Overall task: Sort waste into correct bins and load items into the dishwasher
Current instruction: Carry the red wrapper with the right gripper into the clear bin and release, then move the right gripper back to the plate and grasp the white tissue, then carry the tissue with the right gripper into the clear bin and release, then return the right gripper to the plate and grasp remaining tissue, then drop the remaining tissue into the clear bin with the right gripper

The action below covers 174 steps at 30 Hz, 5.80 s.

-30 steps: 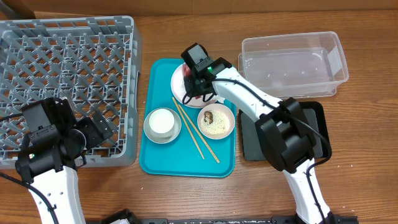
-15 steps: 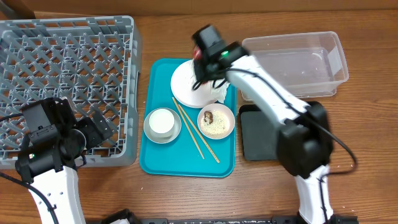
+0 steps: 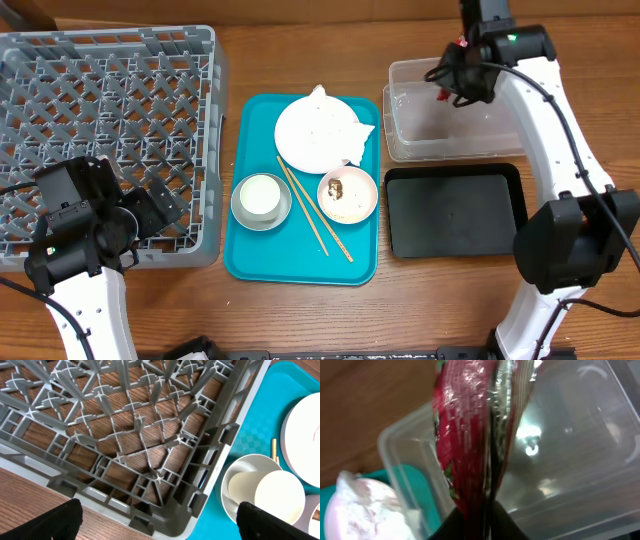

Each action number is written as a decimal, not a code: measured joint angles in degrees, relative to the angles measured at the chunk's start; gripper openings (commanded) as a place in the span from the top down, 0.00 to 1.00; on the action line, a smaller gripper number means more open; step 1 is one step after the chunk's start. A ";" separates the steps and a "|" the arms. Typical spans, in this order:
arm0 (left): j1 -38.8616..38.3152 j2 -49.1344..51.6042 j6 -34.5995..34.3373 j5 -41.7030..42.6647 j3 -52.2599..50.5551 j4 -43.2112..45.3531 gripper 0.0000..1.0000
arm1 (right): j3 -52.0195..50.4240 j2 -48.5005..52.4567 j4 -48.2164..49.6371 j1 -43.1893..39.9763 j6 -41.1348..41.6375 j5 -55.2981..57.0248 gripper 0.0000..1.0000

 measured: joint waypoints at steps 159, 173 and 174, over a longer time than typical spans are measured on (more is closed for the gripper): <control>-0.02 0.00 -0.02 0.66 0.00 0.59 0.00 | 14.64 17.84 -2.01 18.10 -6.08 0.46 0.96; -0.02 0.00 0.09 0.68 0.02 1.14 0.00 | 15.02 3.52 -13.35 -0.79 -1.99 -0.48 0.67; -0.02 0.00 0.44 0.90 0.02 1.22 0.00 | 14.23 3.74 -13.44 -1.27 -1.79 -0.74 0.58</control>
